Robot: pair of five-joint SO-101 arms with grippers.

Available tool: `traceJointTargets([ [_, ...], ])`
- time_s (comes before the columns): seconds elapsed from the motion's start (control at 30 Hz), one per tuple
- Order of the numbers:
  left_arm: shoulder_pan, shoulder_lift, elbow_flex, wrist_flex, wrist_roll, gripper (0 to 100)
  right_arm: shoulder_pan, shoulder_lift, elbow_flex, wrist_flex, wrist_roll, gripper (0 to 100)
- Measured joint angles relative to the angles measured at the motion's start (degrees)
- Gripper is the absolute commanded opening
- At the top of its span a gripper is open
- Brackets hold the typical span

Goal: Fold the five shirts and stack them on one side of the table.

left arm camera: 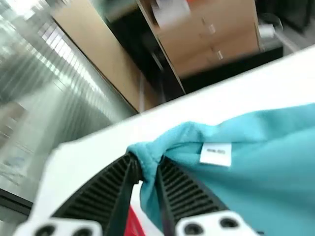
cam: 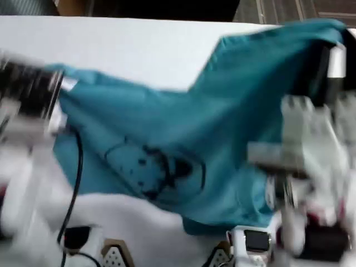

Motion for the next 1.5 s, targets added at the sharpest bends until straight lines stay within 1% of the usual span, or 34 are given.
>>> traceJointTargets([
  [0.13,0.09,8.09,7.21,-7.65,0.0,3,0.0,9.05,5.27,0.0,0.09,2.1],
  [0.23,0.09,14.33,10.29,-14.15,0.0,3,0.0,16.79,6.86,-0.7,0.09,2.1],
  [0.4,0.09,28.31,10.55,-23.3,-0.09,3,0.0,32.09,6.95,-8.79,0.09,2.1],
  [0.5,0.18,37.8,8.18,-25.93,-0.09,3,-0.7,41.85,6.24,-14.59,0.09,2.1],
  [0.63,0.97,50.46,0.79,-26.02,-0.09,3,-1.93,52.84,1.23,-17.14,0.09,2.1],
  [0.7,1.85,56.26,-3.96,-24.97,-0.09,3,-2.11,57.49,-1.05,-17.76,0.09,2.1],
  [0.9,3.34,70.59,-20.48,-17.76,-0.09,3,-2.37,68.13,-6.68,-18.2,0.09,2.1],
  [1.07,3.34,80.7,-33.49,-12.84,0.09,3,-2.37,73.58,-11.25,-18.2,0.09,2.1],
  [1.17,3.34,85.45,-39.65,-9.05,0.09,3,-2.37,74.2,-11.78,-17.85,0.09,2.1],
  [1.27,3.52,88.35,-45.45,-3.69,0.18,3,-2.37,74.2,-12.13,-13.71,0.09,2.1],
  [1.37,4.13,88.79,-50.81,3.87,0.18,3,-2.37,73.05,-12.13,-6.86,0.09,2.1],
  [1.43,4.31,88.79,-54.51,9.85,-1.49,3,-2.02,70.24,-12.13,-1.41,0.09,2.1],
  [1.5,4.4,88.7,-55.82,13.45,-3.16,3,-1.49,66.2,-12.13,3.69,0.09,2.1],
])
